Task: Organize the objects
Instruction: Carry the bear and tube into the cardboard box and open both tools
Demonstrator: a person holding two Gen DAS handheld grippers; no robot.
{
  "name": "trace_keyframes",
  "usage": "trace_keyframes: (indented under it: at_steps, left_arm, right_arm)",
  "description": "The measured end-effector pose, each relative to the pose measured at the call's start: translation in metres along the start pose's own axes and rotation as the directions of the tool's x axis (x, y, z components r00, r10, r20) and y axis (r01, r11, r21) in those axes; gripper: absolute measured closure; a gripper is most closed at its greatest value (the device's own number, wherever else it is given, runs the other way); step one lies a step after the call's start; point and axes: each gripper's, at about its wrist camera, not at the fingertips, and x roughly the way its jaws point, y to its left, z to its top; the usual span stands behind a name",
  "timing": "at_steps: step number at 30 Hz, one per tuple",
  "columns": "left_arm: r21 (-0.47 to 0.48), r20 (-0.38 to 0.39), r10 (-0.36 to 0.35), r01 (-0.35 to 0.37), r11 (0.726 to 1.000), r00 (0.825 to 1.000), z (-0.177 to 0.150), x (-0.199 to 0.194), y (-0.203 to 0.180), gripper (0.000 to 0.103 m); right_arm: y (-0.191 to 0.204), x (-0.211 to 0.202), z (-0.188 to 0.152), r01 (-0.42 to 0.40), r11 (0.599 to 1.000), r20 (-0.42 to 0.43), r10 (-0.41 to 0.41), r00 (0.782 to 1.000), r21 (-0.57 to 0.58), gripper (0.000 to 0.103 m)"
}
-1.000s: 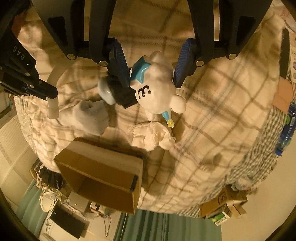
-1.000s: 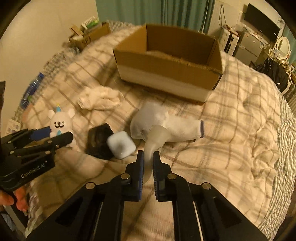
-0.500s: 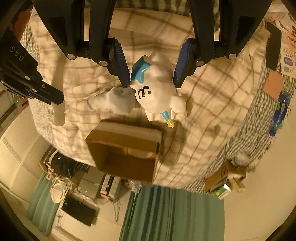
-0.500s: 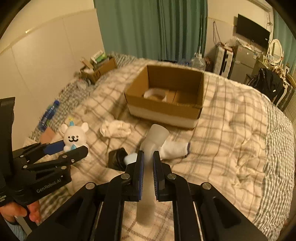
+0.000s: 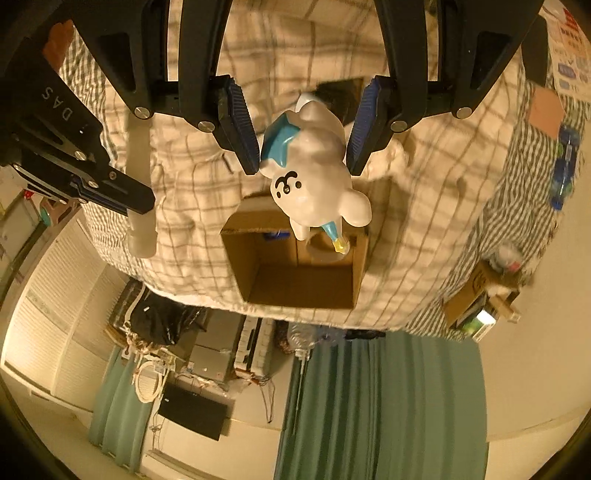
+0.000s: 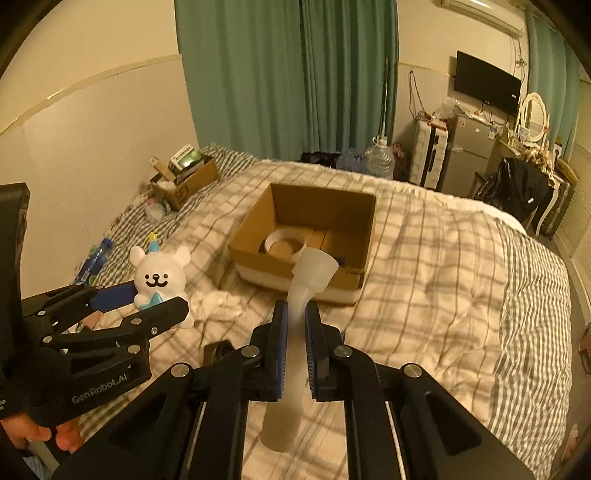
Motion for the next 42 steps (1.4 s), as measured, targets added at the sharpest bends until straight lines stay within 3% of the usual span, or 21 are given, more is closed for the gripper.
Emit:
trace_keyframes:
  at_steps: [9,20,25,34,39,41,42]
  left_arm:
    - [0.023,0.002,0.009,-0.009,1.000,1.000,0.048,0.030,-0.003,0.053]
    - [0.048,-0.002,0.014,-0.013,0.999,1.000,0.108,0.097,0.002,0.053]
    - [0.055,-0.031,0.026,-0.025,0.998,0.999,0.120,0.141,0.008,0.053]
    - [0.064,-0.092,0.040,-0.035,0.997,0.995,0.107,0.209,0.013,0.053]
    - [0.074,-0.095,0.025,-0.018,0.997,0.995,0.108,0.216,0.010,0.051]
    - [0.080,-0.100,0.029,-0.021,0.997,0.995,0.109,0.214,0.009,0.041]
    - [0.081,-0.095,0.040,-0.032,0.996,0.995,0.110,0.211,0.009,0.035]
  right_arm:
    - [-0.018,0.017,0.049,0.012,1.000,0.044,-0.011,0.999,-0.012,0.094]
    - [-0.047,0.089,0.117,0.011,1.000,0.041,-0.011,0.999,0.002,0.094]
    - [-0.055,0.139,0.124,0.025,1.000,-0.006,-0.025,1.000,-0.007,0.094]
    - [-0.074,0.208,0.103,0.016,0.999,-0.092,-0.014,0.996,0.027,0.094]
    - [-0.087,0.211,0.103,0.011,0.998,-0.079,-0.006,0.997,0.069,0.088]
    - [-0.089,0.207,0.106,0.013,0.996,-0.070,-0.007,0.998,0.088,0.077]
    - [-0.090,0.205,0.108,0.011,0.995,-0.071,-0.004,0.997,0.098,0.061]
